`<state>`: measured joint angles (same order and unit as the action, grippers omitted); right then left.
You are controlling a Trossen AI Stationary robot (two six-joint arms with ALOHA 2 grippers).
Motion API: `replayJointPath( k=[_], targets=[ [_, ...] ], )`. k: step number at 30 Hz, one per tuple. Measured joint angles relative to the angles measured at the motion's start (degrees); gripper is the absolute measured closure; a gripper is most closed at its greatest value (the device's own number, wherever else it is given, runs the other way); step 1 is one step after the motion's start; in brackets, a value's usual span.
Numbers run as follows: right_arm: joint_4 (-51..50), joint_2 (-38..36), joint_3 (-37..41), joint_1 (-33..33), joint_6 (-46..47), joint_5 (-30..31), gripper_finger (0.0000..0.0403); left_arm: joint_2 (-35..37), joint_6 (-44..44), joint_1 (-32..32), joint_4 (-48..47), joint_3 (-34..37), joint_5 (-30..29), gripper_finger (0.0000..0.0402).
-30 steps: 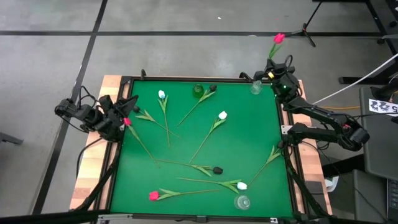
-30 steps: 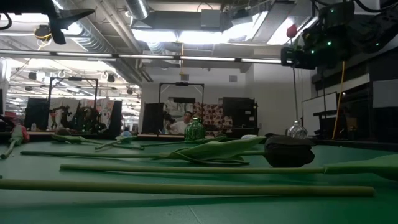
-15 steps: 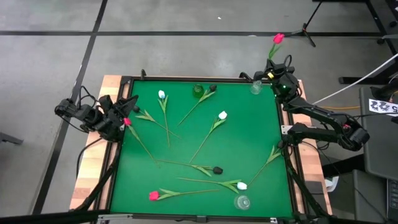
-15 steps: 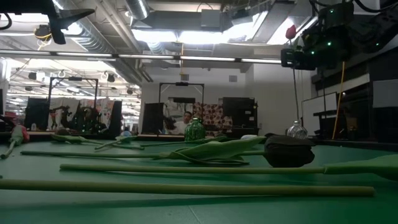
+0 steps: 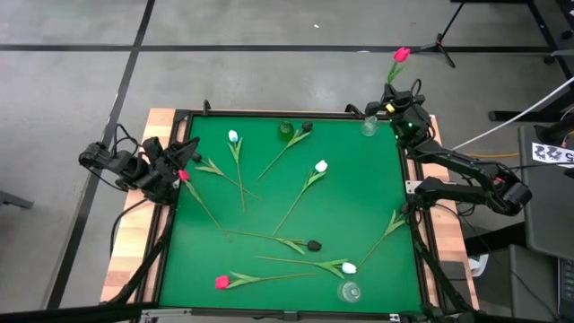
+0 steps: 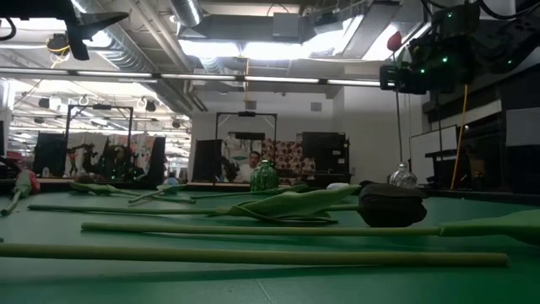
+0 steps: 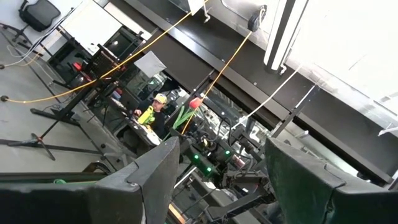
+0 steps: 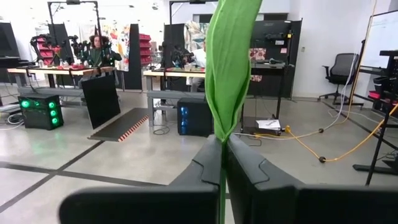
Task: Sort flowers into vase by color
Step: Put the pink tulip into the top transparent vase
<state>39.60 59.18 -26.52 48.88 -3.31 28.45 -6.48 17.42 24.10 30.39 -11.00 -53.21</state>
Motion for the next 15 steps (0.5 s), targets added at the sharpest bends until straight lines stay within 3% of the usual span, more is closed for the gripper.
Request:
replayJointPath(
  k=[15],
  targets=[
    [-2.47,0.1,0.0,0.07,0.0,-0.01,0.0395,0.0,0.7,0.0,-1.7,0.02,0.0,0.0169]
  ],
)
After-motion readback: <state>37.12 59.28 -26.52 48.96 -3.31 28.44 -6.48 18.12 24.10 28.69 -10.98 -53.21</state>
